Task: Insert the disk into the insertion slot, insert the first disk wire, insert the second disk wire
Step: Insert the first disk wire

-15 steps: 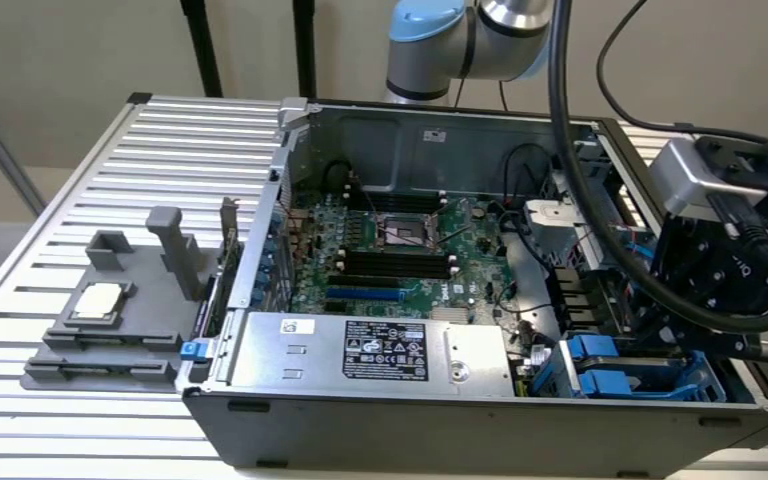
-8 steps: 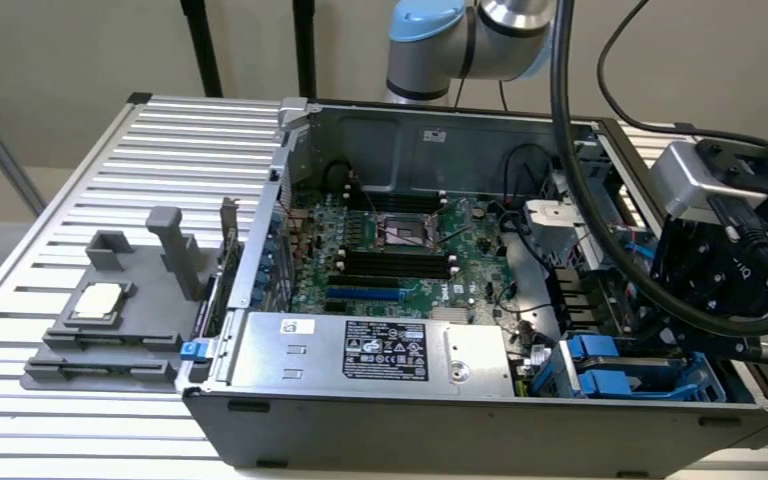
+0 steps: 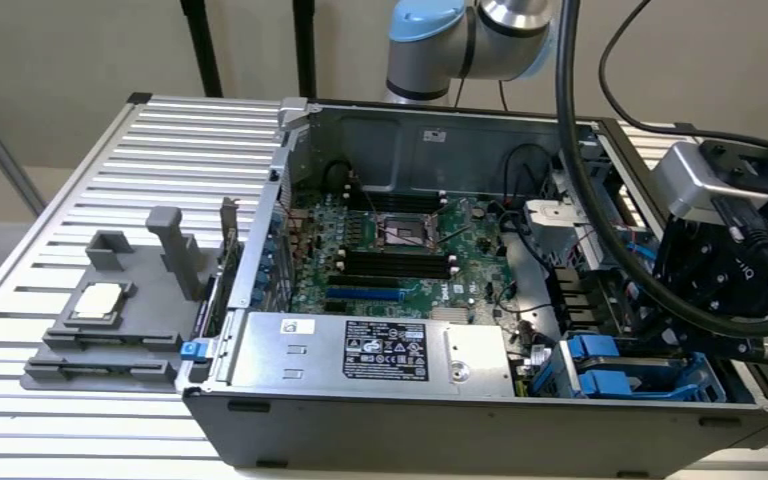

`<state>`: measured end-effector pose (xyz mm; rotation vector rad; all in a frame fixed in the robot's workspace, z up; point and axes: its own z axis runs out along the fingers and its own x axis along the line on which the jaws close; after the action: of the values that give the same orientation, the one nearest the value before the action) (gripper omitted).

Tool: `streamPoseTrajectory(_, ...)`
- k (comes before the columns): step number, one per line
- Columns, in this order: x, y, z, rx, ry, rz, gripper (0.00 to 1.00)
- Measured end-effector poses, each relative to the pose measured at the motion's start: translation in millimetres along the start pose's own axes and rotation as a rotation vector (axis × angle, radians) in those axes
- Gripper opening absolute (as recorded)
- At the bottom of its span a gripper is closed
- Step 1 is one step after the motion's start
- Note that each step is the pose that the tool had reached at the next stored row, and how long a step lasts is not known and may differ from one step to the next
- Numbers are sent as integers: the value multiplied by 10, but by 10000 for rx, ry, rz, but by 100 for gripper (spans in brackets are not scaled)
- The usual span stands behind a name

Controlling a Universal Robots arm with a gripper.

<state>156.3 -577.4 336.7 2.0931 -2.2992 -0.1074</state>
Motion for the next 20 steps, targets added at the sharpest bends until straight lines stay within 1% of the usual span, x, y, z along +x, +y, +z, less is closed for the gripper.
streamPoseTrajectory(12, 12, 3, 8, 2, -3, -3, 16)
streamPoseTrajectory(13, 12, 2, 5, 3, -10, -5, 18)
streamPoseTrajectory(14, 11, 4, -13, -1, -6, -4, 18)
streamPoseTrajectory(15, 10, 6, -42, 0, -1, -3, 25)
streamPoseTrajectory(20, 6, 22, -246, 0, -2, -1, 25)
